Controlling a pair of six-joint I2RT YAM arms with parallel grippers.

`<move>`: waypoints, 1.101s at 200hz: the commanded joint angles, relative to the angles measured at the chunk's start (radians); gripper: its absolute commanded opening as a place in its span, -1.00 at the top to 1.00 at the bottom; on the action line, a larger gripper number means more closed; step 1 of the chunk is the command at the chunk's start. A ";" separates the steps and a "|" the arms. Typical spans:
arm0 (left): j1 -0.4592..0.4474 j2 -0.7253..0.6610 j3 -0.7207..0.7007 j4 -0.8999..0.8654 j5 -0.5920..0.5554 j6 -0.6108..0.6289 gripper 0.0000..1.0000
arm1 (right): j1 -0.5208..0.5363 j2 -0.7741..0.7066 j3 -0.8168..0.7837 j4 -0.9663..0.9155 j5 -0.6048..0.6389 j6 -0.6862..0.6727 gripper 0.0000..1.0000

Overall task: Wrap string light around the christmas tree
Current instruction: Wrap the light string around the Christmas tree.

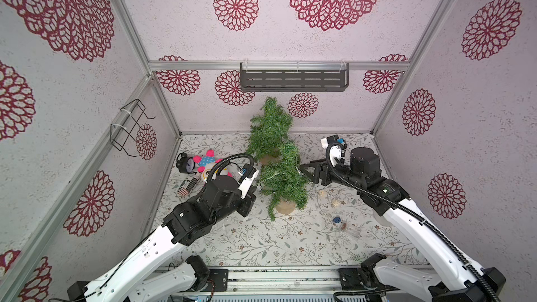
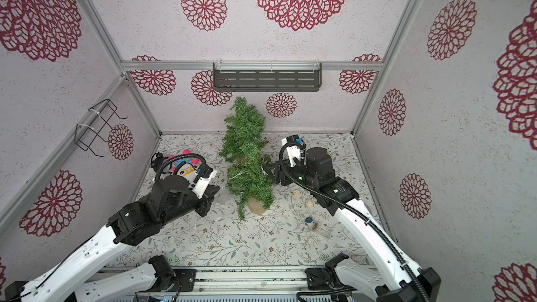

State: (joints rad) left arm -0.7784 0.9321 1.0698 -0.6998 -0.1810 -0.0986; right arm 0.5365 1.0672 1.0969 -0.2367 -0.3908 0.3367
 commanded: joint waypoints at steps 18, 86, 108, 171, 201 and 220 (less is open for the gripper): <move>0.132 0.057 0.049 -0.017 0.013 0.119 1.00 | 0.074 -0.001 0.035 0.123 0.060 -0.134 -0.48; 0.254 0.123 0.011 0.270 0.119 0.366 1.00 | 0.012 0.051 0.069 0.199 -0.018 -0.129 -0.33; 0.306 0.174 0.013 0.357 0.191 0.384 1.00 | -0.085 0.060 0.051 0.227 -0.097 -0.058 -0.14; 0.409 0.337 0.092 0.540 0.527 0.427 1.00 | -0.167 0.305 0.214 0.105 -0.088 -0.093 0.35; 0.424 0.435 0.165 0.555 0.596 0.489 1.00 | -0.167 0.397 0.241 0.147 -0.109 -0.162 0.37; 0.429 0.494 0.211 0.585 0.642 0.480 1.00 | -0.165 0.442 0.258 0.182 -0.143 -0.201 0.37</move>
State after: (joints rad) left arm -0.3634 1.3724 1.2251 -0.1909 0.3485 0.3393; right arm 0.3668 1.4872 1.3052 -0.1024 -0.4778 0.2150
